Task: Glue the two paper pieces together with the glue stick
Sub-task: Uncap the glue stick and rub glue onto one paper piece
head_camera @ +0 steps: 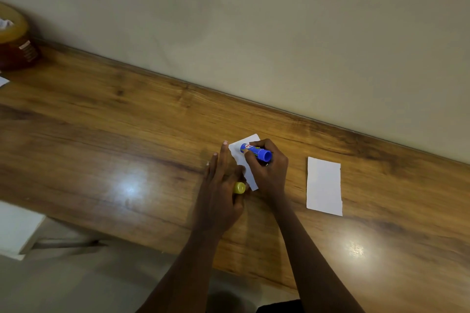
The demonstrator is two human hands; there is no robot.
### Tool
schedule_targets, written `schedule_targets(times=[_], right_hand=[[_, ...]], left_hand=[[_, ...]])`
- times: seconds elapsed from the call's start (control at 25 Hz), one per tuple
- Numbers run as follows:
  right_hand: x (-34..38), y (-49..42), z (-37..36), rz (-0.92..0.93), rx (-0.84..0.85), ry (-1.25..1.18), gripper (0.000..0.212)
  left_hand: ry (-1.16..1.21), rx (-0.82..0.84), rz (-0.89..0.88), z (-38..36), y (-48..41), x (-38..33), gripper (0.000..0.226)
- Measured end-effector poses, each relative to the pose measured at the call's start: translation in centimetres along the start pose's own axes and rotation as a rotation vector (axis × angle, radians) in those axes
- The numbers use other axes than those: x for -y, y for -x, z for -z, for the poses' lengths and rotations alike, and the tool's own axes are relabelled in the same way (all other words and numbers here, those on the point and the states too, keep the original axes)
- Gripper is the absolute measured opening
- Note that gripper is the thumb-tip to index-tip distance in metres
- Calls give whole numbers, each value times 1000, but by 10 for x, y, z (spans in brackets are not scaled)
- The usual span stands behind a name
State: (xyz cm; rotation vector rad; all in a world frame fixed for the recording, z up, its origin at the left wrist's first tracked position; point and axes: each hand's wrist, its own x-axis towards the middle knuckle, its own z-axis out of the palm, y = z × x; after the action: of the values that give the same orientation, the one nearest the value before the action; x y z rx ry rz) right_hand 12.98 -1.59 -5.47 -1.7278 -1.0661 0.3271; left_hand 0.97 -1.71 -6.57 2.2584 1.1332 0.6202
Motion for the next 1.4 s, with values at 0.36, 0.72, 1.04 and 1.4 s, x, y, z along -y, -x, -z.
schedule_targets(times=[0.36,0.72,1.04,1.4], right_hand=[[-4,-1,-4,4,89,45,15],[-4,-2,-5,-98,-104,75,19],[-7,-3,-5,-169,-224,99,19],[15,28,0,-16,-253,337,39]], left_hand=[[-23,-43,-1,0,0,-1,49],[-41,-27,12,-3,0,2,48],[-60,-14,24,-4,0,2,47],[2,-19,14,1,0,-1,44]])
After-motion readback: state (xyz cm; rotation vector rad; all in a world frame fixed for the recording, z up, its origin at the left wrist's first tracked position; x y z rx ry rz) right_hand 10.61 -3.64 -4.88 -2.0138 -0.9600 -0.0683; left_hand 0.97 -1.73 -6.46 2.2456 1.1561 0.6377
